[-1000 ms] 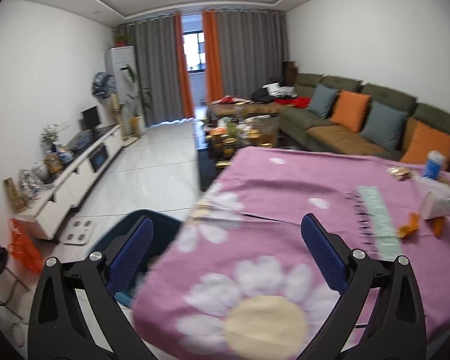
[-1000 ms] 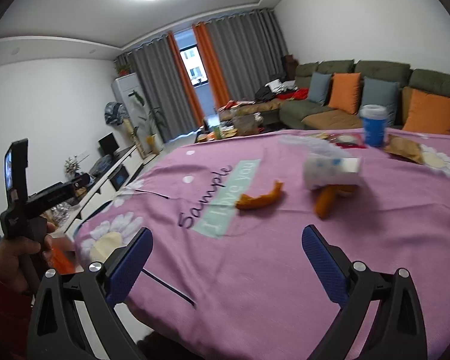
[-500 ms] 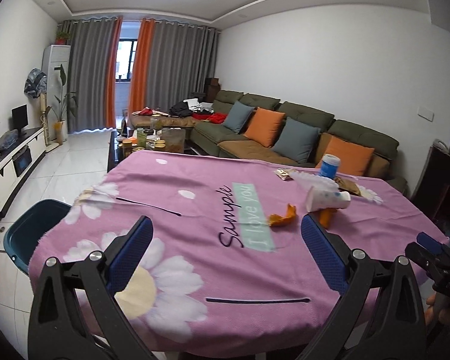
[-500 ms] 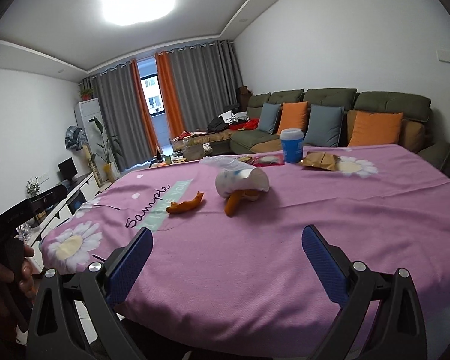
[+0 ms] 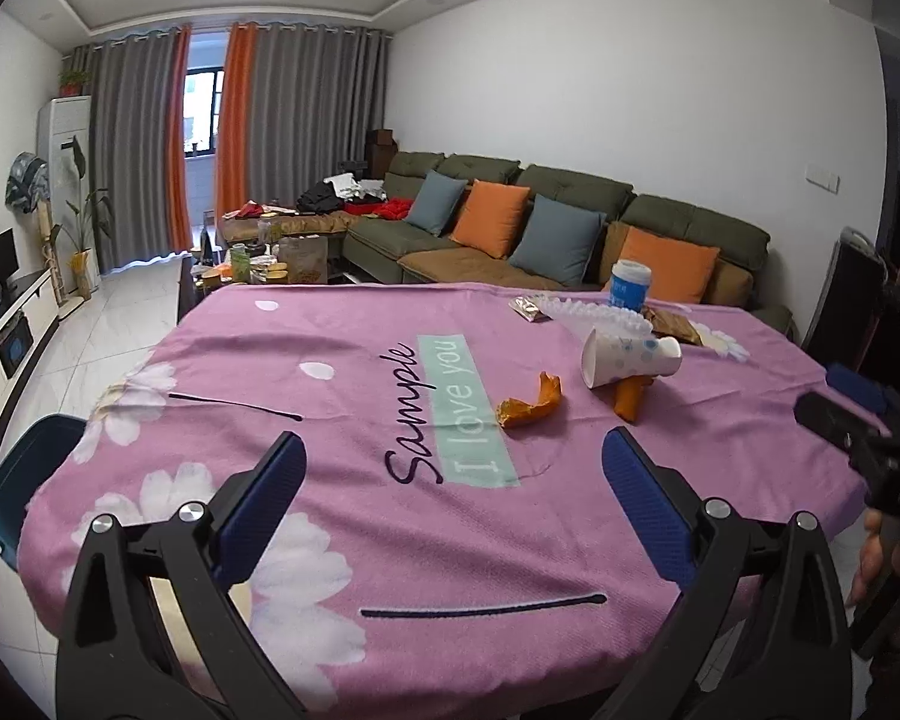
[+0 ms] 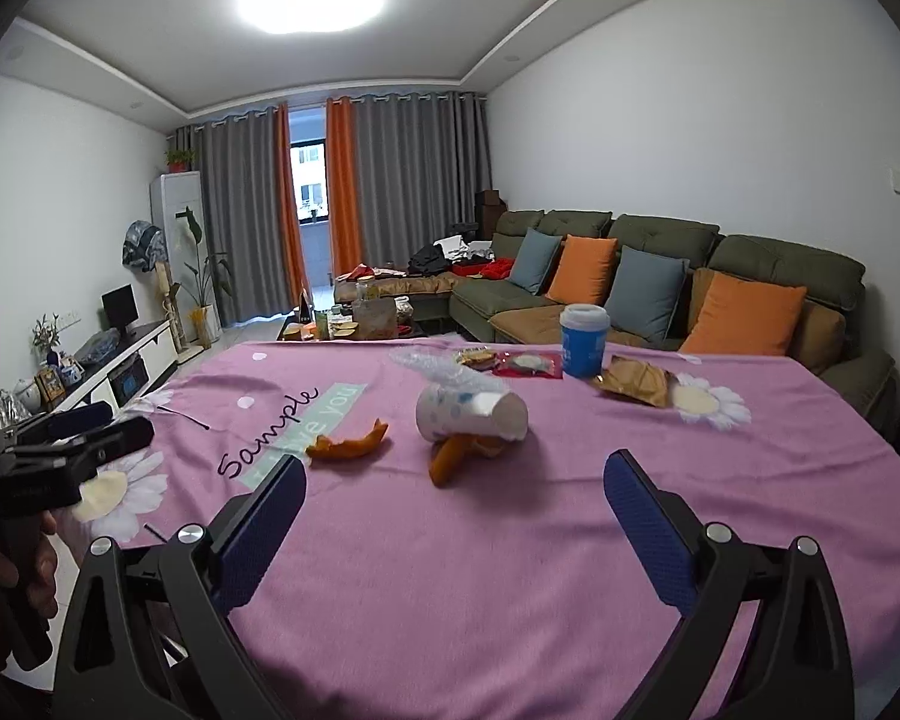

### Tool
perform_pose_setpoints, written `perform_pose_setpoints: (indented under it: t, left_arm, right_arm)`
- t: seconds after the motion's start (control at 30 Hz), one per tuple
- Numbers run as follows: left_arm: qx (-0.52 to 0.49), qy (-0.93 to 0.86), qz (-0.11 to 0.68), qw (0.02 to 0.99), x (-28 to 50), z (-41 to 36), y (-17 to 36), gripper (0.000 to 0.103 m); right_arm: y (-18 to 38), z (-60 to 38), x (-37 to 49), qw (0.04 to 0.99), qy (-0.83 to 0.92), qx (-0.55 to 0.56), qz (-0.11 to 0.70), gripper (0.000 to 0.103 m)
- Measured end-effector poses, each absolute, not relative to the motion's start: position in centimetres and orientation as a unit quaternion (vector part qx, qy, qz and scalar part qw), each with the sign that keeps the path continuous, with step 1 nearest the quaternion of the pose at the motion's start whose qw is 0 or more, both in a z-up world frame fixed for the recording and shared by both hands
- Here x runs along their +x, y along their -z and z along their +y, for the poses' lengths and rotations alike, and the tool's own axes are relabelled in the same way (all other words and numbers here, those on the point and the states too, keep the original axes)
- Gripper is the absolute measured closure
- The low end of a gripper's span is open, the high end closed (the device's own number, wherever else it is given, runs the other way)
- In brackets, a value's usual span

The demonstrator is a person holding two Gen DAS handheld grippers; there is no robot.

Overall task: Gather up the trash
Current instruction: 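Withdraw both open tools from the bin back over the table, then grasp the orange peel with the left tool while the right grasps the white foam mesh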

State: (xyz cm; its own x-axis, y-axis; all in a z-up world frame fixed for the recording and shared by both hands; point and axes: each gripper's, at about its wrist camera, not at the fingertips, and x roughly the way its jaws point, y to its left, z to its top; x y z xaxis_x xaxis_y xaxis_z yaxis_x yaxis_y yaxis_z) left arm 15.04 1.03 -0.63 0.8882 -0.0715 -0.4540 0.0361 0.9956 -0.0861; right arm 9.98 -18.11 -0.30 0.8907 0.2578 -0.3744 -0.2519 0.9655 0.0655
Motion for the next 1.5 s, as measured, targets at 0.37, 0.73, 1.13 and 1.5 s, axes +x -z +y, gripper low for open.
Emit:
perform_pose_setpoints:
  t: [0.37,0.73,1.13,1.5]
  left_arm:
    - [0.002,0.067,0.263,0.963,22.4,-1.7,1.8,0.006]
    - [0.008,0.115,0.346,0.931,30.0,-3.8,4.9,0.006]
    - [-0.021,0.138,0.418,0.898,34.8,-4.5,7.5,0.012]
    - [-0.009,0.134,0.426,0.895,36.2,-4.9,8.3,0.055]
  right_arm:
    - [0.4,-14.0,19.0,0.954,-0.156,-0.093,0.238,0.022]
    - [1.8,-13.4,24.9,0.938,-0.16,-0.124,0.281,0.047]
    - [2.2,-13.5,27.0,0.931,-0.188,-0.093,0.299,0.091]
    - [0.0,-15.2,26.3,0.944,-0.197,-0.041,0.262,0.094]
